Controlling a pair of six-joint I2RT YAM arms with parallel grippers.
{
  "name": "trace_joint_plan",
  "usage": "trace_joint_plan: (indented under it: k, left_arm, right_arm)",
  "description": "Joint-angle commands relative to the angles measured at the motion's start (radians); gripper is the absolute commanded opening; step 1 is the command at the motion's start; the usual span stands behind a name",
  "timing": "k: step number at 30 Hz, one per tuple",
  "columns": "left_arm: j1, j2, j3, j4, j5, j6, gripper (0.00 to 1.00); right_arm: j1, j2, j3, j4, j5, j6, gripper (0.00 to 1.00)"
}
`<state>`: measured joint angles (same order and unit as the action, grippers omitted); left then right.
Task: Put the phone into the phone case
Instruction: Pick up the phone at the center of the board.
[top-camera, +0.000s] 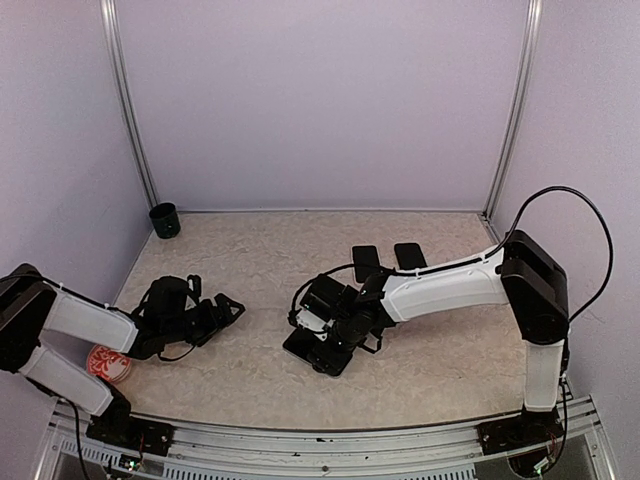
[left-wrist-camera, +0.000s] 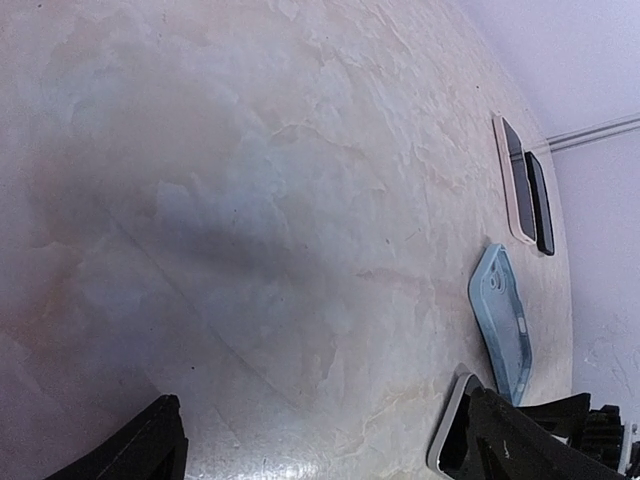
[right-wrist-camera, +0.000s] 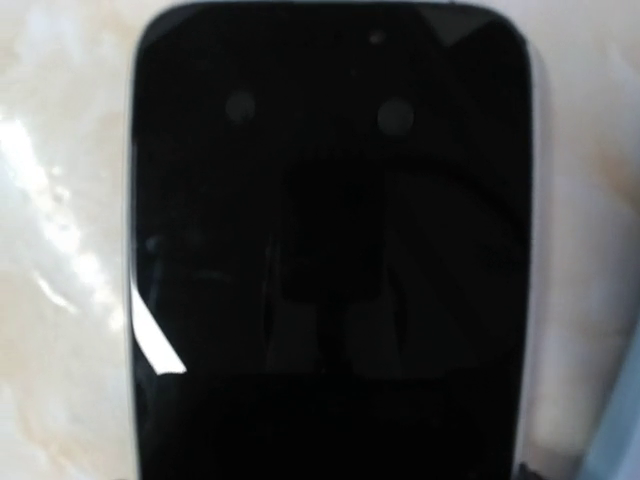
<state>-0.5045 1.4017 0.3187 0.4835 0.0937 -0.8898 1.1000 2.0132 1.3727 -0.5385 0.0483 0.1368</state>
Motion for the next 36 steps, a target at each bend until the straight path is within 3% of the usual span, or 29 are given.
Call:
trace_joint_plan:
  k: [1, 17, 32, 36]
  left_arm:
    - [-0.002, 0.006, -0.007, 0.023, 0.039, 0.016, 0.95]
    - [-0.054, 0.054, 0.036, 0.036, 0.129, 0.066, 0.95]
    - [-0.107, 0.149, 0.052, 0.327, 0.412, 0.028, 0.93]
    - [-0.121, 0.171, 0.075, 0.343, 0.445, 0.024, 0.91]
  right_arm:
    - [0.026, -0.048, -0.027, 0.083, -0.003, -0.021, 0.63]
    - [0.036, -0.091, 0.019, 0.045, 0.036, -0.053, 0.60]
    - [0.050, -0.137, -0.030, 0.122, 0.074, -0.069, 0.60]
    - [0.057, -0.142, -0.036, 0.133, 0.083, -0.071, 0.60]
